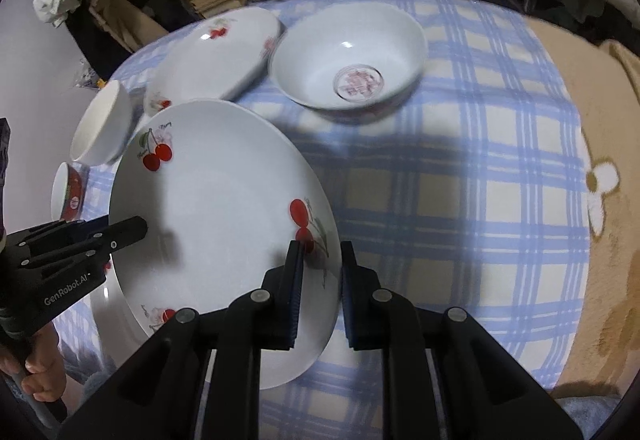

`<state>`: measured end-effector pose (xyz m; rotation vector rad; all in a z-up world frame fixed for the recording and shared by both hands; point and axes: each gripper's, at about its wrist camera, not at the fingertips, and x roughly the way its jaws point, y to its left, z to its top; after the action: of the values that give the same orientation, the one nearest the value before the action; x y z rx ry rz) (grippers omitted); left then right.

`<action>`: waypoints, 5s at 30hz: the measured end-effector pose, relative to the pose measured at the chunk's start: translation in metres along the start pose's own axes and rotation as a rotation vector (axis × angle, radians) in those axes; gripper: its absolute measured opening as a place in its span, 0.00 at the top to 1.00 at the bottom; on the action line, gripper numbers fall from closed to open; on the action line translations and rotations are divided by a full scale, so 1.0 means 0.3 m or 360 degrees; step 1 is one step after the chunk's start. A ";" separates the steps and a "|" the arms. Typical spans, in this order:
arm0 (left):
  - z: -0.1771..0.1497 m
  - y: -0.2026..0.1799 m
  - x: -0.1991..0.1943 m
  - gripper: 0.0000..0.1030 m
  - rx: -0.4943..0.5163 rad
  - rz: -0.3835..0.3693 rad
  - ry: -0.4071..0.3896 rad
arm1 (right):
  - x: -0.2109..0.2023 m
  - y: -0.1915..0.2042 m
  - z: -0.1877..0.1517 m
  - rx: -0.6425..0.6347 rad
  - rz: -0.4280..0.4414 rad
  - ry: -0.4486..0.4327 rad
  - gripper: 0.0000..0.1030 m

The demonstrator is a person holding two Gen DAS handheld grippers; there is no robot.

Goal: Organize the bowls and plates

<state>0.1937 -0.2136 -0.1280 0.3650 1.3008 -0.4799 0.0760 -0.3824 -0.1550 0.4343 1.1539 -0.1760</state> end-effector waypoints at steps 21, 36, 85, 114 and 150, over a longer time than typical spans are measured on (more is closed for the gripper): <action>-0.256 0.293 -0.116 0.77 -0.0236 0.0128 0.0005 | -0.016 0.338 -0.113 -0.0281 0.0141 -0.0017 0.81; -0.373 0.433 -0.070 0.77 -0.0378 0.0148 0.0069 | 0.050 0.478 -0.176 -0.0454 0.0229 -0.0061 0.82; -0.378 0.415 -0.037 0.50 -0.0435 0.0207 0.0019 | 0.101 0.394 -0.170 -0.0307 0.0141 -0.0044 0.61; -0.027 0.384 -0.014 0.27 -0.0889 0.0173 -0.0186 | 0.026 0.226 0.464 -0.0262 0.0181 -0.0262 0.05; 0.359 0.261 0.277 0.83 -0.0833 -0.0070 -0.0158 | 0.461 0.179 0.806 -0.0438 0.0039 0.0235 0.82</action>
<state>0.3403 -0.2137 -0.1845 -0.1231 1.2862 -0.1771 0.3548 -0.4236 -0.1875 0.2198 1.2958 0.0379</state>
